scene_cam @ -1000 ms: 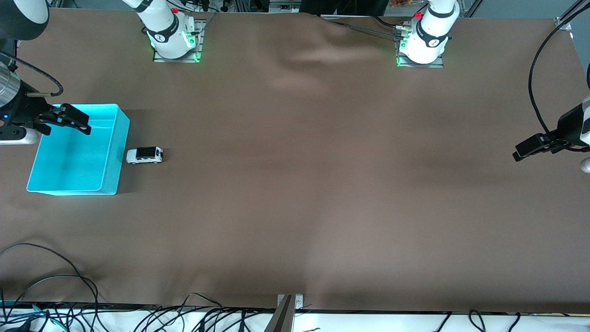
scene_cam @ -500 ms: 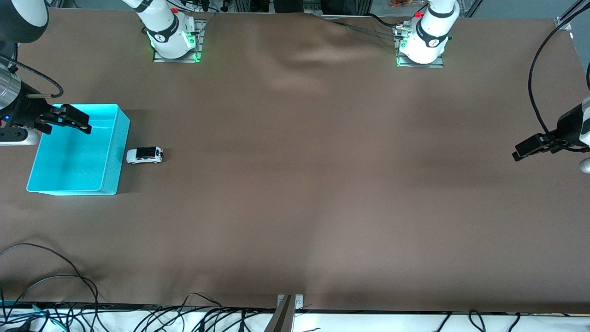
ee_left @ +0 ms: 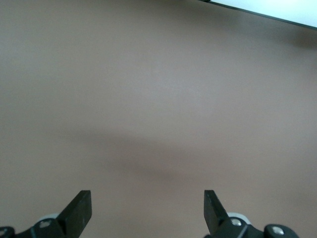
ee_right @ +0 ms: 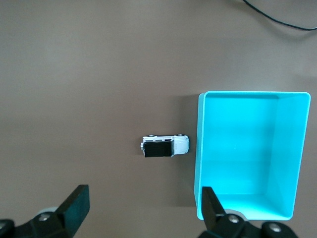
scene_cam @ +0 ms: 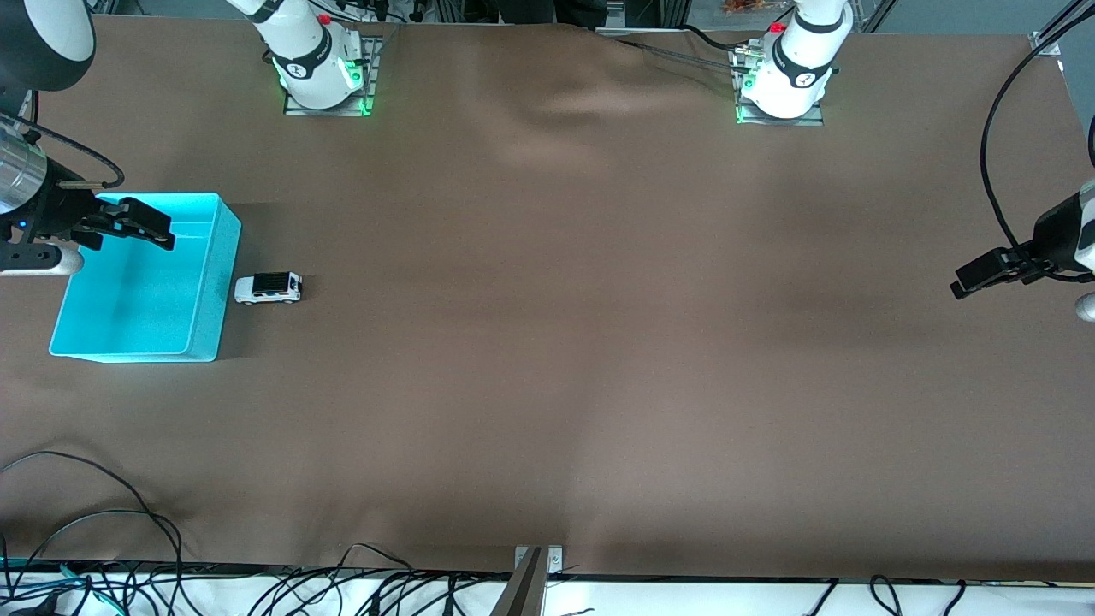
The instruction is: Wind and store white jeep toy
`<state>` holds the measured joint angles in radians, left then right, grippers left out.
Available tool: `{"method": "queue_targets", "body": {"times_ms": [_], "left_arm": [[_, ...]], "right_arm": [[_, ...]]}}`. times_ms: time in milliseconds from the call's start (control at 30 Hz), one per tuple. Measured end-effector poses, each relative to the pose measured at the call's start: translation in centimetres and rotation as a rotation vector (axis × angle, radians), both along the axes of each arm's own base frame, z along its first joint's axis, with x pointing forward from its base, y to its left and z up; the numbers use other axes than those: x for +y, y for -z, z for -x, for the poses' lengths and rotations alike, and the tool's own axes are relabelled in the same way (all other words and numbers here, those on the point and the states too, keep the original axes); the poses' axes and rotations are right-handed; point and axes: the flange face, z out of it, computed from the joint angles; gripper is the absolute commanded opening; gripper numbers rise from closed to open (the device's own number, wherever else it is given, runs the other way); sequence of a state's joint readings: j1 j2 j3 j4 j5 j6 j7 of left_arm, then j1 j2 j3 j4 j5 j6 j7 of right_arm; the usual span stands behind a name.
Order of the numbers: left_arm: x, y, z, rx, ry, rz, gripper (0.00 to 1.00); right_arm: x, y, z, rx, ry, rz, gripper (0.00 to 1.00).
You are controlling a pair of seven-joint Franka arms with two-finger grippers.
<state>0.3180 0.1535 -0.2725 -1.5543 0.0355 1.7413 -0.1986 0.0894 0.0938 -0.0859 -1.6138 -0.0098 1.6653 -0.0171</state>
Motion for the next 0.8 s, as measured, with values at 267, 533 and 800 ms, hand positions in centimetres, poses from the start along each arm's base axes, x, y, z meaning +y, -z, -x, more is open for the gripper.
{"method": "queue_targets", "body": {"times_ms": [267,533,800], "left_arm": [[0.0,0.0,0.0,0.0,0.0,0.0,1.0],[0.0,0.0,0.0,0.0,0.0,0.0,1.0],[0.0,0.0,0.0,0.0,0.0,0.0,1.0]], "right_arm": [[0.0,2.1,0.1,0.024,0.0,0.0,1.0],[0.1,6.1,1.3,0.005,-0.005,-0.004,1.0],[0.3,9.8,3.4,0.005,-0.011,-0.008,1.0]]}}
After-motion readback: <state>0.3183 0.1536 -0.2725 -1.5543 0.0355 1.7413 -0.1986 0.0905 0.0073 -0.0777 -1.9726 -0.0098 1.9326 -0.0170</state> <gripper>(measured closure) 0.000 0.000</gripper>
